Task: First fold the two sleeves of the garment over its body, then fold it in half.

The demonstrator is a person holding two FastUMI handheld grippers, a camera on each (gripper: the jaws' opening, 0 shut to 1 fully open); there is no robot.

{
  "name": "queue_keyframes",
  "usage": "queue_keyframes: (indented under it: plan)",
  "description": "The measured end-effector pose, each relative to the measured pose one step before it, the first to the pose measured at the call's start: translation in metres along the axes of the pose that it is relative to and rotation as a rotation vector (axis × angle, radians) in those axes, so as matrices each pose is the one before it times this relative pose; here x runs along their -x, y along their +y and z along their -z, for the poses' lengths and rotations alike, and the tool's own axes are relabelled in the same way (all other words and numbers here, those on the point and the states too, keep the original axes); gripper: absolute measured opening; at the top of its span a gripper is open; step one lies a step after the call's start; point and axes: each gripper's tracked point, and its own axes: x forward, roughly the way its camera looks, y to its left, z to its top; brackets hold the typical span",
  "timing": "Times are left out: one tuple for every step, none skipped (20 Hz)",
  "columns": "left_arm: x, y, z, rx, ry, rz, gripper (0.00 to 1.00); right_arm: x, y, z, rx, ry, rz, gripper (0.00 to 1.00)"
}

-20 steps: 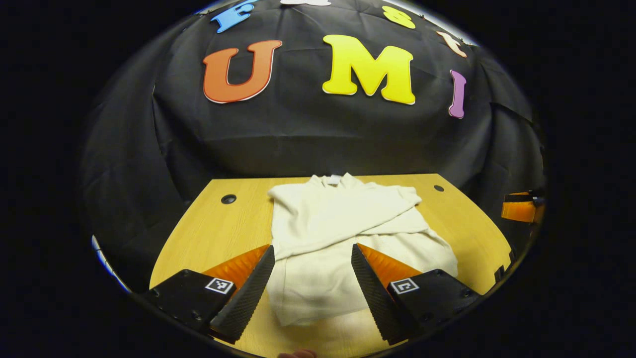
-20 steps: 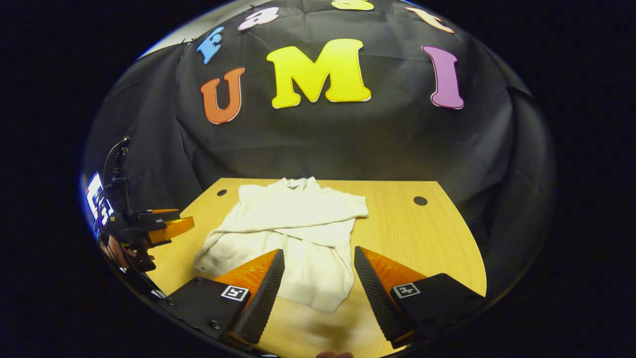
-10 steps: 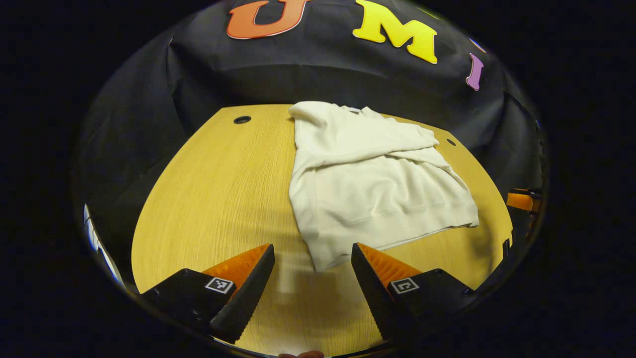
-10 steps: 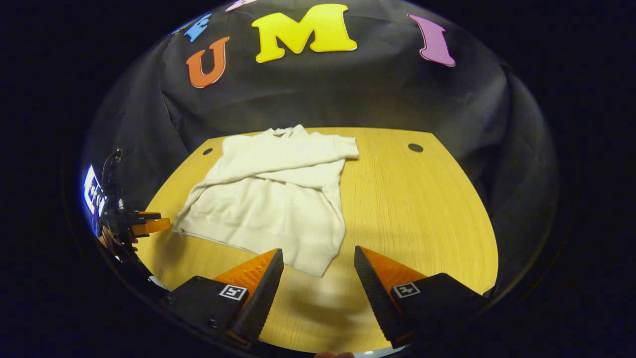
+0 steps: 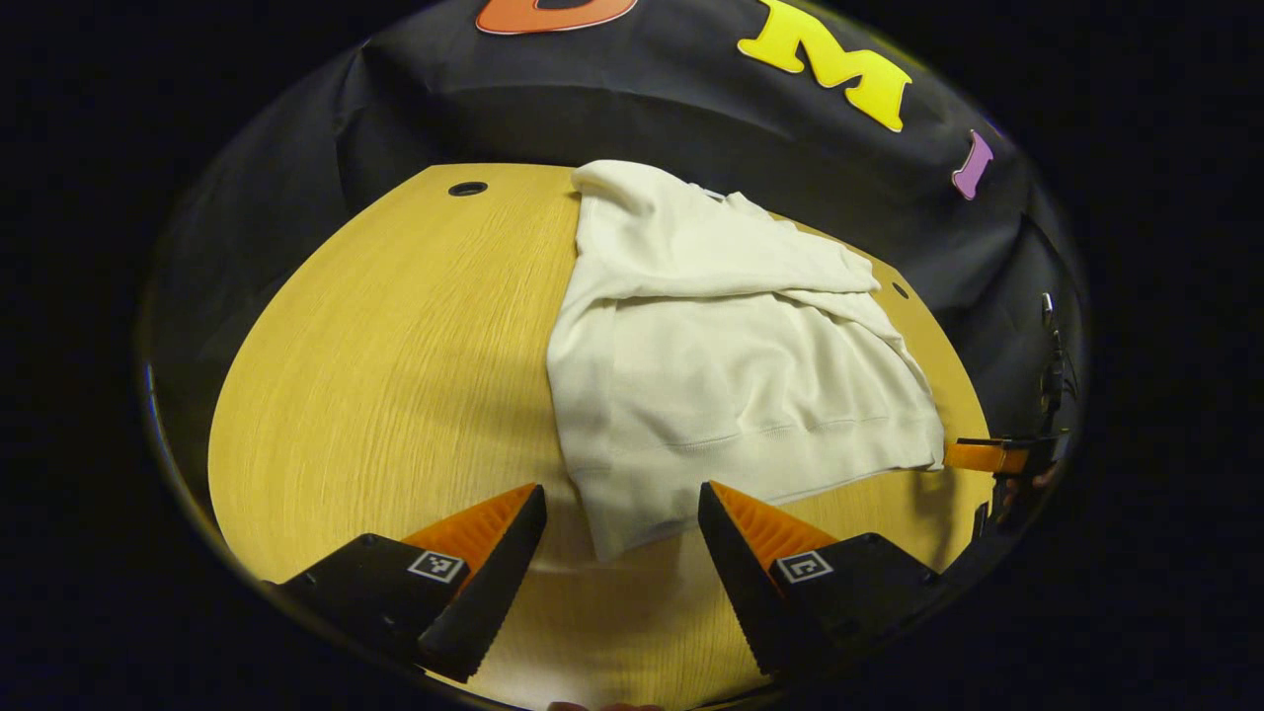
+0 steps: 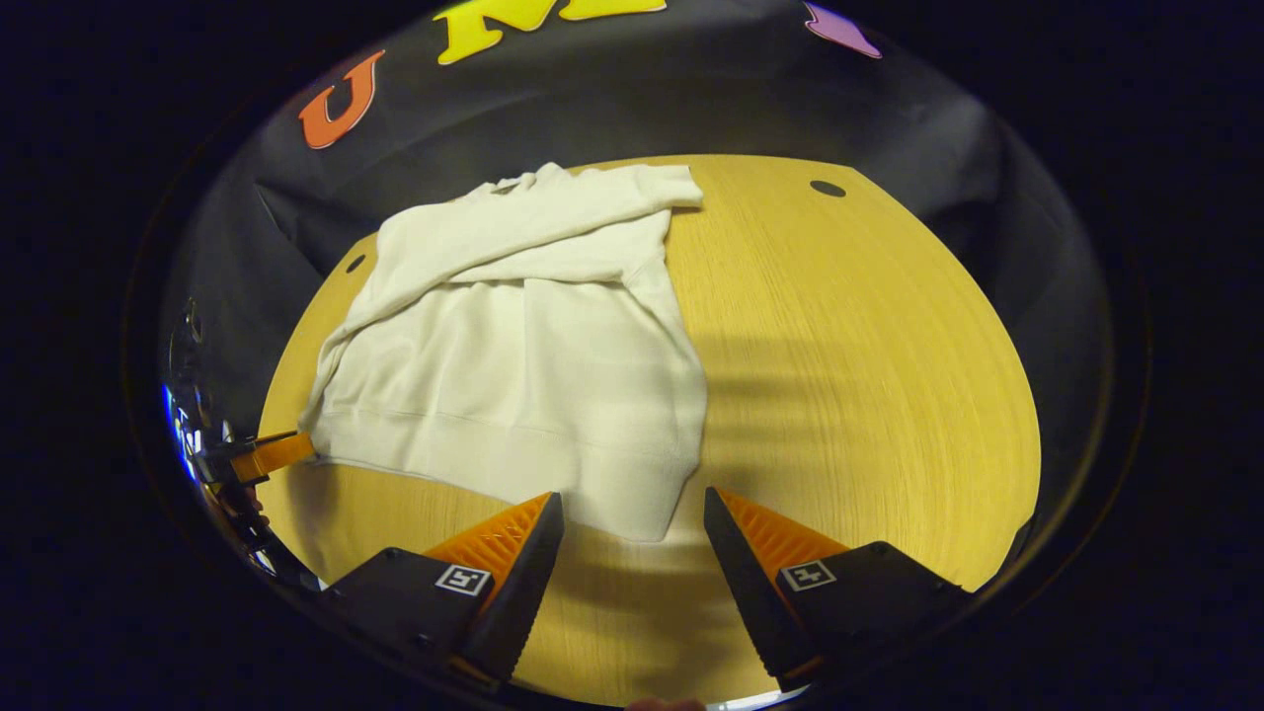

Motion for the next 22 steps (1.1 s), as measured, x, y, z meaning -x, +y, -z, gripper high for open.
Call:
queue_keyframes:
  plan:
    - [0.00061,0.00117,-0.00093,-0.00389,0.00526,-0.01064,0.96,-0.00329,0.00027,0.00181,0.00374,0.02319,0.01137,0.90]
    - [-0.00205,-0.00066,0.00075,-0.00746,0.01333,-0.00091,0.95,-0.00248,-0.00110,0.00329,-0.00046,0.01692,0.01463,0.90]
    - [-0.00019,0.00272,0.00136,-0.01036,0.01961,-0.01379,0.93,-0.00338,0.00196,0.00005,-0.00387,0.01256,0.00519,0.91]
    - [-0.00019,0.00249,0.00071,-0.01220,0.01448,-0.01623,0.91,0.00065,-0.00029,-0.00244,0.00457,0.00079,0.01284,0.91]
    - [0.00144,0.00276,0.00034,-0.00878,0.01936,-0.02143,0.86,-0.00364,0.00037,-0.00236,0.01380,0.00164,0.00718,0.89]
    - [-0.00206,-0.00195,0.00026,-0.00683,0.01086,-0.00633,0.83,-0.00086,-0.00075,-0.00099,0.01716,0.00476,0.01482,0.90]
    - [-0.00244,0.00190,0.00043,-0.00377,0.01043,-0.02728,0.82,-0.00124,0.00177,-0.00342,0.01514,0.00421,0.00181,0.90]
    - [-0.00192,-0.00037,-0.00123,-0.00486,0.00721,-0.02286,0.67,-0.00099,0.00287,-0.00167,0.01010,-0.00139,-0.00774,0.88]
    - [-0.00135,-0.00003,-0.00119,-0.00145,0.00389,-0.01230,0.58,-0.00108,0.00179,-0.00106,0.00536,0.00265,-0.00552,0.86]
    - [-0.00073,-0.00278,-0.00131,0.00364,-0.00551,0.00631,0.57,-0.00073,0.00133,-0.00173,0.00225,-0.00548,-0.00823,0.80]
    - [-0.00245,-0.00763,-0.00115,0.00779,-0.01235,0.03084,0.50,-0.00115,0.00001,-0.00264,-0.00478,-0.00821,-0.00903,0.69]
    - [0.00206,-0.00399,-0.00129,0.01752,-0.01610,0.01157,0.42,-0.00045,-0.00068,-0.00174,-0.01550,-0.00478,-0.00798,0.57]
    - [-0.00102,-0.00357,-0.00166,0.01023,-0.00959,0.01142,0.15,-0.00083,-0.00119,-0.00122,-0.02094,-0.00123,-0.00823,0.46]
    - [-0.00116,-0.00107,-0.00063,0.00984,-0.01117,0.01262,0.13,-0.00009,-0.00026,-0.00057,-0.03863,-0.00221,-0.01552,0.34]
    - [-0.00008,-0.00322,0.00002,0.00673,-0.00656,0.01232,0.10,0.00004,0.00132,-0.00199,-0.03102,0.00148,-0.01431,0.17]
    - [0.00058,-0.00154,-0.00002,-0.00135,-0.00715,0.00956,0.09,-0.00090,0.00028,-0.00098,-0.01812,-0.00596,-0.01325,0.13]
    - [0.00000,-0.00159,-0.00094,-0.00205,-0.00649,0.01104,0.06,-0.00038,-0.00167,-0.00113,-0.02652,-0.00960,-0.00510,0.13]
    - [0.00118,-0.00167,-0.00070,-0.00893,-0.00688,0.00694,0.05,0.00120,0.00103,0.00038,-0.01480,0.00093,-0.00968,0.01]
    - [0.00491,-0.00150,-0.00243,-0.01404,-0.00628,0.00354,0.04,0.00309,0.00110,-0.00108,-0.01406,-0.00774,-0.01152,0.01]
    - [0.00232,-0.00065,-0.00132,-0.01666,-0.00890,0.00168,0.04,0.00330,0.00135,-0.00302,-0.01904,-0.01321,-0.01636,0.01]
    - [0.00417,-0.00152,-0.00534,-0.01232,-0.01675,0.00377,0.04,0.00462,0.00140,-0.00393,-0.01938,-0.01811,-0.01413,0.00]
    - [0.00438,-0.00063,-0.00891,-0.00779,-0.02422,0.00075,0.04,0.00537,0.00234,-0.00644,-0.01457,-0.02435,-0.01536,0.01]
